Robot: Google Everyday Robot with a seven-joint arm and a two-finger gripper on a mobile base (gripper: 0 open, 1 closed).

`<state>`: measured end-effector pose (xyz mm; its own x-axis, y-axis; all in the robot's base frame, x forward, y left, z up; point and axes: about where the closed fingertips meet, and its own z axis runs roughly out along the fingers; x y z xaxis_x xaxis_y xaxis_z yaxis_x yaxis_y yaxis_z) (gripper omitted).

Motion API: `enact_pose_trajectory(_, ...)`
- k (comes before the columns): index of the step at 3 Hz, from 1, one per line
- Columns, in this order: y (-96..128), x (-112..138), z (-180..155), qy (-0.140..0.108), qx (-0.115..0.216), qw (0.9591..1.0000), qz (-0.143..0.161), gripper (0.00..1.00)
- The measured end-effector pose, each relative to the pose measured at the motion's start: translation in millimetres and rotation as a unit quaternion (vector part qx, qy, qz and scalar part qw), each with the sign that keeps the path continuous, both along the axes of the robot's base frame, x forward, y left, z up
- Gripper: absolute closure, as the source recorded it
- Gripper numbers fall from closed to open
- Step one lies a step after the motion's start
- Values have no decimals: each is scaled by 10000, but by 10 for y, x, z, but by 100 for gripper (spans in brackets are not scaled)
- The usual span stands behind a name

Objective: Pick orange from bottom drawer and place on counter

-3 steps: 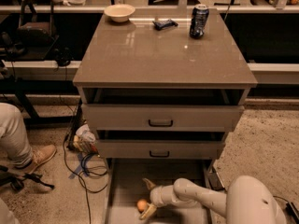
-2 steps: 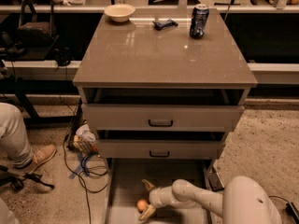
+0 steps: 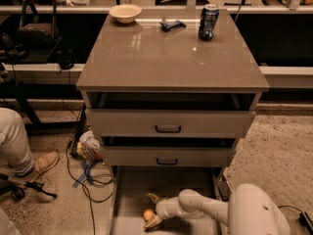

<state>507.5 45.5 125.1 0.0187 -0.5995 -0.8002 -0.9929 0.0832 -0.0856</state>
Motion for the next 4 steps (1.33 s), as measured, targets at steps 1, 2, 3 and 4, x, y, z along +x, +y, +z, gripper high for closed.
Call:
enact_pose_trajectory(1,-4,-12,-22,-15,-29,10000,9,41)
enact_pose_trajectory(2,-21,-18,-15,-52,-23,10000,4,64)
enact_pose_trajectory(3,-70,-30,72,-135,40,9999,1,87)
enact_pose_trajectory(4,-202,-54,390,-366,340,9987,30,100)
